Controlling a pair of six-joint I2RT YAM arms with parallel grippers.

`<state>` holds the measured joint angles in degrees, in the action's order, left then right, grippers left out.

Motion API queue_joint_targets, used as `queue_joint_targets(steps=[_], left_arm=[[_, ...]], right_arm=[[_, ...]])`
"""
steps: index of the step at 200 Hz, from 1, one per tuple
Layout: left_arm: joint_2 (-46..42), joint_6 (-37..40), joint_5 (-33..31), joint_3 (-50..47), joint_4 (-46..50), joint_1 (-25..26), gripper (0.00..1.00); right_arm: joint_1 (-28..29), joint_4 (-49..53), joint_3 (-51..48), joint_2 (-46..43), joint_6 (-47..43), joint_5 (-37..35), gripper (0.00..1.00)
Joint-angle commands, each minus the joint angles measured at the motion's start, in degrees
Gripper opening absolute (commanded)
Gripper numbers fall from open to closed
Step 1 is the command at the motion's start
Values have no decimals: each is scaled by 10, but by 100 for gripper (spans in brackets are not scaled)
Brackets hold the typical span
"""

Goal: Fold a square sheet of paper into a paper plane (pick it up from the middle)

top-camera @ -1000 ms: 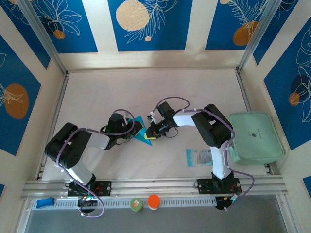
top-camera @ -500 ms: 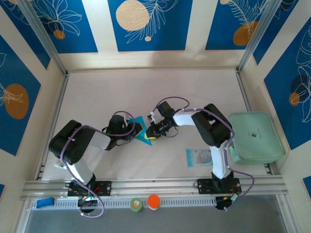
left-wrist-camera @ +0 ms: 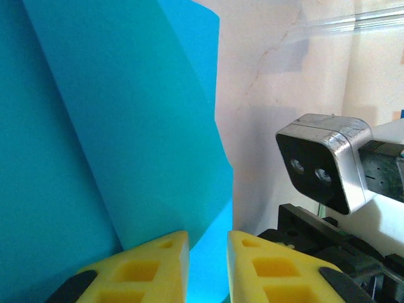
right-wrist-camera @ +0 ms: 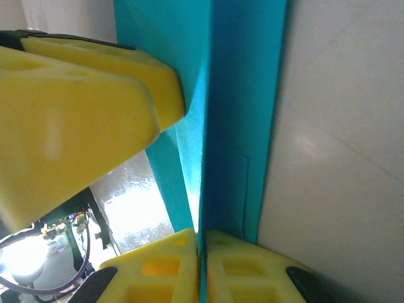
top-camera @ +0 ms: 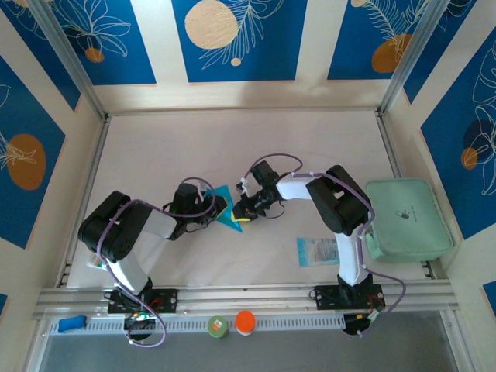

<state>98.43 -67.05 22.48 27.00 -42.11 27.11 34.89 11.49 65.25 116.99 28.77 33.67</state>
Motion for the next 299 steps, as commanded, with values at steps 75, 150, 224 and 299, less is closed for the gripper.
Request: queue_joint_targets(steps=[75, 150, 224, 299], left_arm=[[1, 28, -22, 16, 116, -4, 24], [4, 28, -18, 17, 124, -4, 23], [0, 32, -22, 16, 139, -4, 25], [3, 15, -29, 20, 169, -4, 24]], right_arm=[[-14, 73, -10, -30, -24, 8, 16], [-18, 29, -57, -149, 3, -58, 18], [38, 61, 1, -97, -24, -64, 7], [60, 79, 23, -58, -17, -99, 5]])
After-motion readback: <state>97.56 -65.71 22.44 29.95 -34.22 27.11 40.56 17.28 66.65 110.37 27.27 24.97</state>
